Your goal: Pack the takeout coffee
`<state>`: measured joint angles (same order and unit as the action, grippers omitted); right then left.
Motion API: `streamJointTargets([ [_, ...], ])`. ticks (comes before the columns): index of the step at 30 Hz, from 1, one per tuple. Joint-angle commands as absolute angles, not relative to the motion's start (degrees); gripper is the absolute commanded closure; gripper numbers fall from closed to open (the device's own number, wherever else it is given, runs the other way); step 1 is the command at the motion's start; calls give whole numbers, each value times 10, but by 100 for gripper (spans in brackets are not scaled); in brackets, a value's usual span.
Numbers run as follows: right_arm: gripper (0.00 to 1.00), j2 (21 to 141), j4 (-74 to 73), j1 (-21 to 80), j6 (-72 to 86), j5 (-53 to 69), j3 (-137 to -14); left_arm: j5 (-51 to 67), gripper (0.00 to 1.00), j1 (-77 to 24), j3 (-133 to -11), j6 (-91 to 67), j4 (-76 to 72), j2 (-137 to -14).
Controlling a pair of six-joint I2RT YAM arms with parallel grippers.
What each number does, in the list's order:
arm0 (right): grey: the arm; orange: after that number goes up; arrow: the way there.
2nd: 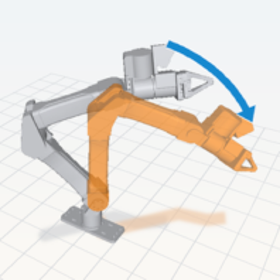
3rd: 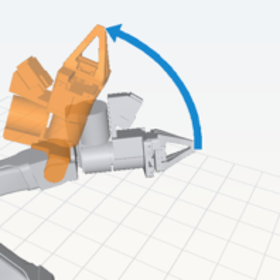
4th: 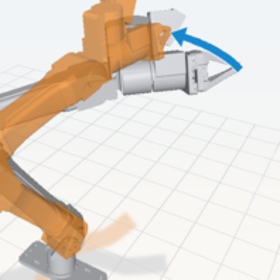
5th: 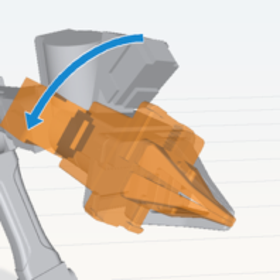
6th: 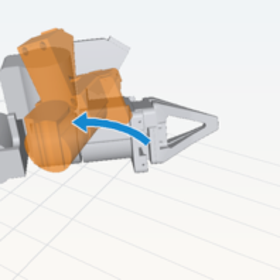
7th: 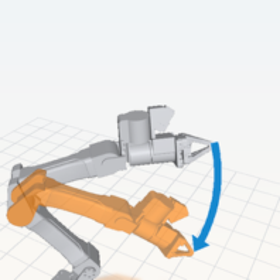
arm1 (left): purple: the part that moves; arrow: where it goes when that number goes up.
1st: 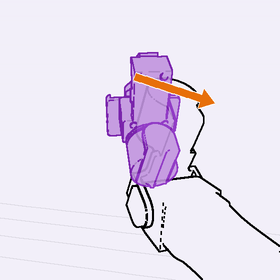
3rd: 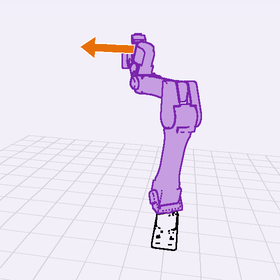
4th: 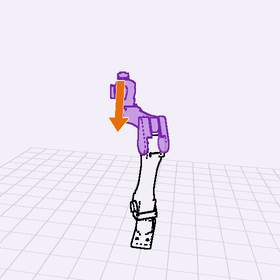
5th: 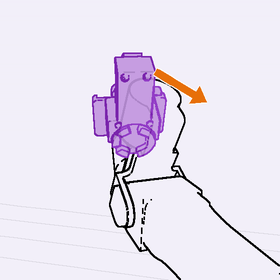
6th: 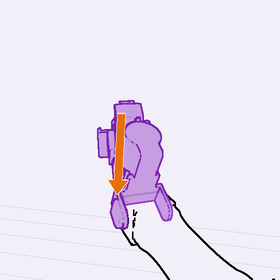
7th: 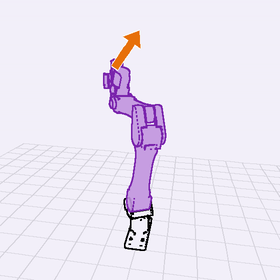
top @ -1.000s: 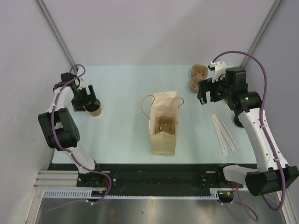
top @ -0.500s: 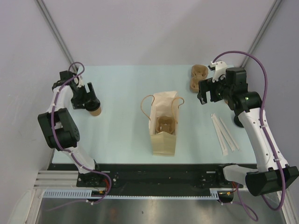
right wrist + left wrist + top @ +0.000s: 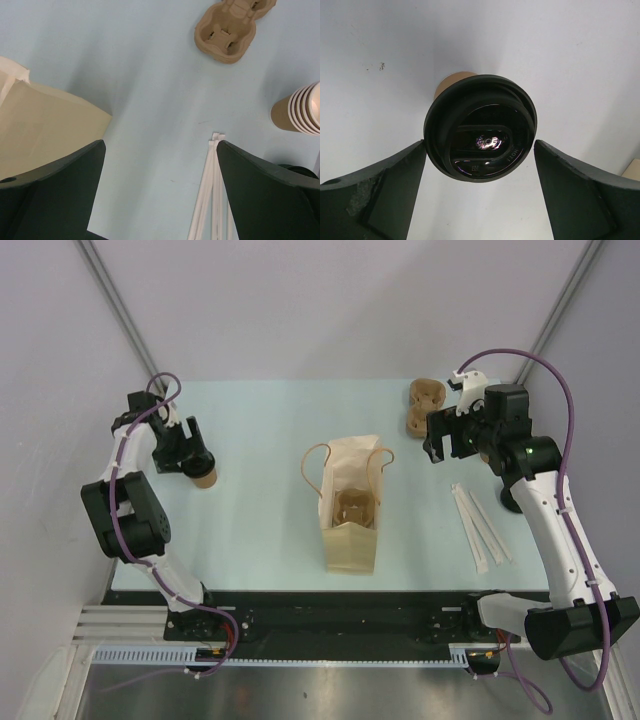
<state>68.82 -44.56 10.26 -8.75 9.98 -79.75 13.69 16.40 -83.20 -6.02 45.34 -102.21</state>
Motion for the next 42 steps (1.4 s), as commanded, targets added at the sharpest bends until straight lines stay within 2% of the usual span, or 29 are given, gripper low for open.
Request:
streamJointTargets([
  [1, 0, 678, -442, 99, -81, 106, -810, 140, 6, 162, -835, -55, 438, -1022],
  [10, 0, 679, -439, 98, -80, 107, -809, 142, 3, 161, -828, -47, 433, -1023],
  [26, 0, 685, -434, 98, -74, 113, -810, 138, 7, 159, -831, -39, 425, -1034],
  [32, 0, 686, -432, 98, -73, 117, -810, 148, 23, 159, -835, -31, 432, -1024],
  [35, 0, 685, -430, 98, -75, 121, -810, 155, 34, 159, -841, -15, 445, -1018],
  [36, 0, 684, -428, 98, -76, 126, -810, 157, 43, 159, -845, -10, 449, -1014],
  [38, 0, 682, -423, 98, -92, 133, -816, 158, 53, 158, -860, -1, 466, -1009],
  [42, 0, 706, -408, 95, -123, 150, -866, 212, 61, 158, -879, 50, 491, -976],
])
